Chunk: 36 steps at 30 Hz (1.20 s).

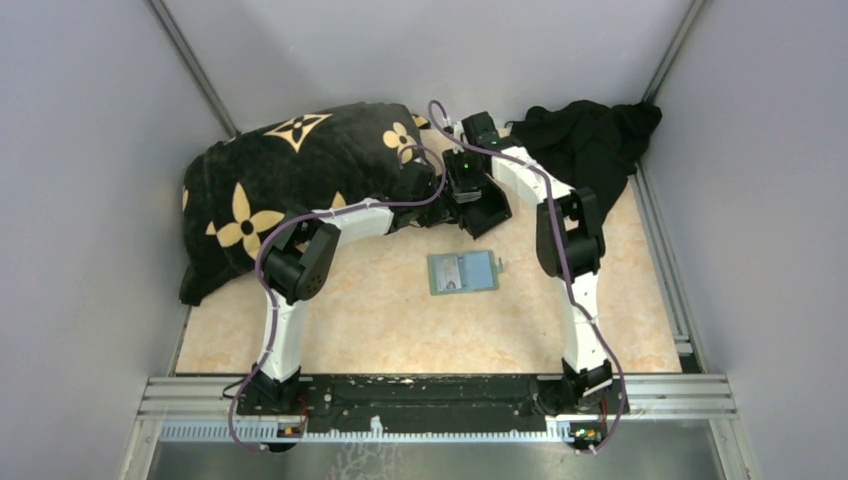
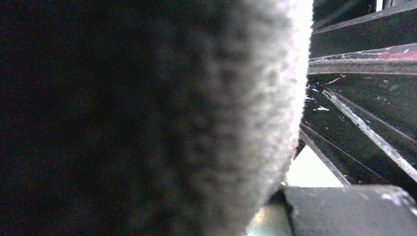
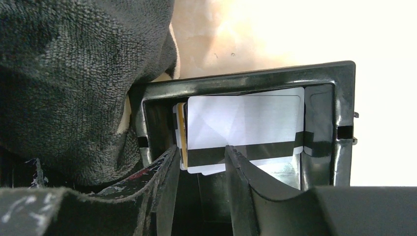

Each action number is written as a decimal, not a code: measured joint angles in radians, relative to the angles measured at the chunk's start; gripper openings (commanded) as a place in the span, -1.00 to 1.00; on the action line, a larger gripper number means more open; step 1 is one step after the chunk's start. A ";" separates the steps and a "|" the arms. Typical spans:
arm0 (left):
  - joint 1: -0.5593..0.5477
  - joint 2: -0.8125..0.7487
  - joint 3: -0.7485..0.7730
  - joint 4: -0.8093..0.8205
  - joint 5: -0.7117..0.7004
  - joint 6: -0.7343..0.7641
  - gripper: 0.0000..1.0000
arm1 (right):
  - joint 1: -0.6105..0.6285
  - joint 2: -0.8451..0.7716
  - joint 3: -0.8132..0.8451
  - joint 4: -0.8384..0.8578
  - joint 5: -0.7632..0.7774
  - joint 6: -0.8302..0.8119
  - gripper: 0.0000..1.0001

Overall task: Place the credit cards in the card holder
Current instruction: Pick up the credit card from the storage box.

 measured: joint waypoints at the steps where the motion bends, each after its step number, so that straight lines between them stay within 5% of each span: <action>1: 0.000 0.000 0.000 0.000 0.000 0.000 -0.41 | 0.004 0.000 0.003 -0.003 0.013 -0.003 -0.33; 5: 0.000 0.000 0.000 0.000 0.000 0.000 -0.41 | 0.013 0.000 0.004 -0.006 0.050 -0.013 -0.55; 25: 0.000 0.000 0.000 0.000 0.001 0.000 -0.41 | 0.035 -0.012 0.011 -0.015 0.120 -0.019 -0.93; 36: 0.000 0.000 0.005 -0.008 0.001 0.000 -0.41 | 0.039 -0.038 0.011 -0.026 0.148 -0.019 -1.00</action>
